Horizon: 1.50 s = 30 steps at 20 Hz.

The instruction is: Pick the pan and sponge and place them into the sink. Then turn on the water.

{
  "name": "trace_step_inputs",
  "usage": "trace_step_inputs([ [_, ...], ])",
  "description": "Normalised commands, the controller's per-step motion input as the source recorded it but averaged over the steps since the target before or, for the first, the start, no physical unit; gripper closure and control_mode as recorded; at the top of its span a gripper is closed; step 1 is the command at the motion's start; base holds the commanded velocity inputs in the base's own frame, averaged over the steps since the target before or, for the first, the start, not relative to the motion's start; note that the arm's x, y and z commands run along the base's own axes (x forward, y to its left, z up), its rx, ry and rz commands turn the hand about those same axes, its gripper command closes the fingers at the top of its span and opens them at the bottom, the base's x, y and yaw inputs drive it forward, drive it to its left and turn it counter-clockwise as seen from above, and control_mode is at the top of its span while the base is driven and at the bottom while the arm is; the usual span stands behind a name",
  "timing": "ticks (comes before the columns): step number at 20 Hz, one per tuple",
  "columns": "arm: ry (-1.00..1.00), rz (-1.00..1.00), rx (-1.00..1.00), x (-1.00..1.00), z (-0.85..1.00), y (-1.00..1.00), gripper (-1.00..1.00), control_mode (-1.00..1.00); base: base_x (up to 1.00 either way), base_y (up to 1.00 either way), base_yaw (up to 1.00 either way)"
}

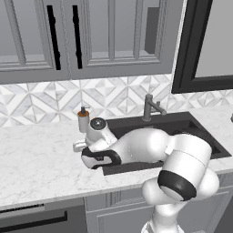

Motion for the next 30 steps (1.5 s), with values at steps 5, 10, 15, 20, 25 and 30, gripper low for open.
trace_step_inputs([
  [5, 0.0, 0.0, 0.03, 0.01, -0.15, 0.0, -1.0, -1.0, 0.0, 0.0, 0.0],
  [10, 0.0, 0.0, 0.0, 0.0, -0.19, -0.01, -1.0, -1.0, 0.0, 0.0, 0.0],
  [15, 0.0, 0.0, 0.02, 0.07, -0.07, 0.0, -1.0, -1.0, 0.0, 0.0, 0.0],
  [20, 0.0, 0.0, 0.01, 0.13, -0.09, 0.0, -1.0, -1.0, 0.0, 0.0, 0.0],
  [25, 0.0, 0.0, 0.0, 0.07, -0.3, 0.0, -1.0, -1.0, 0.0, 0.0, 0.0],
  [30, 0.0, 0.0, 0.0, 0.14, -0.24, 0.0, -1.0, -1.0, 0.0, 0.0, 0.0],
])
